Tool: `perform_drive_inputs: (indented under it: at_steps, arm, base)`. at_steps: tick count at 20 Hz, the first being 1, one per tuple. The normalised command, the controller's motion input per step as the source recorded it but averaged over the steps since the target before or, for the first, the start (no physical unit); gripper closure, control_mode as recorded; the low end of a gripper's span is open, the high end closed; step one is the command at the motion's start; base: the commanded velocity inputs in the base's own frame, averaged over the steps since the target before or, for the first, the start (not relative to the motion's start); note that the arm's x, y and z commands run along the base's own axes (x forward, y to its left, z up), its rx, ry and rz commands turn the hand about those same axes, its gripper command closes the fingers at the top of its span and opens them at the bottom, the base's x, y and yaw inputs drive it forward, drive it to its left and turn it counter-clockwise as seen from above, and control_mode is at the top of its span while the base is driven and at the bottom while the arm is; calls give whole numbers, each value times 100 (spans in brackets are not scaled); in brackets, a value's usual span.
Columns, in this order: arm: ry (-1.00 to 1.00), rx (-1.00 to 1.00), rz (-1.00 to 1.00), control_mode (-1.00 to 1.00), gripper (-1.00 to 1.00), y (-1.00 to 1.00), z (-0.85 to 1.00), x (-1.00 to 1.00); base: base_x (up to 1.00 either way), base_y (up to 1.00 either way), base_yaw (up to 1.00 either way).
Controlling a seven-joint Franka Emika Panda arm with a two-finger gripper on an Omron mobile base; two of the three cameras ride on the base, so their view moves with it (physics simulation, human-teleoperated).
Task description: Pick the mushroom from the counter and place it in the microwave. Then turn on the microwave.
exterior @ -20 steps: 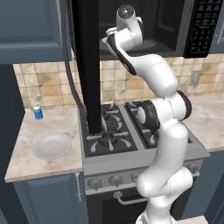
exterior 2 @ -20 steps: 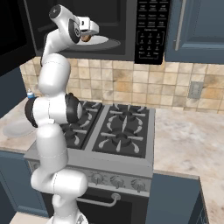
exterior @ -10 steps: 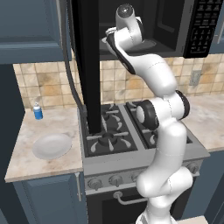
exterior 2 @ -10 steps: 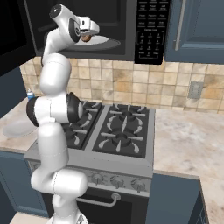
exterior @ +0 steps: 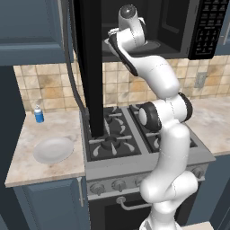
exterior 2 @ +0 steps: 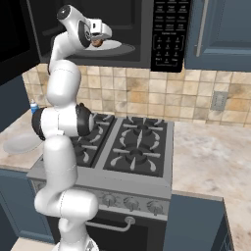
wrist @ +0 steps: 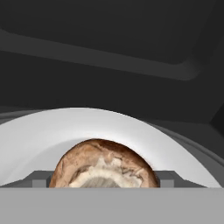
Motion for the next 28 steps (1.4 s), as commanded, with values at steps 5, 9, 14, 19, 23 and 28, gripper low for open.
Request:
perform_drive_inputs:
  at_steps: [5, 9, 14, 19, 23, 28]
  arm:
    - [0, 0, 0, -100, 100, 0, 0, 11]
    - [0, 0, 0, -100, 100, 0, 0, 6]
    - [1, 0, 0, -100, -100, 0, 0, 7]
    - [2, 0, 0, -100, -100, 0, 0, 6]
    - [1, 0, 0, -100, -100, 0, 0, 5]
    - [0, 0, 0, -100, -100, 0, 1, 1]
  base:
    - [0, 0, 0]
    - [0, 0, 0]
    - [0, 0, 0]
    - [0, 0, 0]
    - [0, 0, 0]
    - [0, 0, 0]
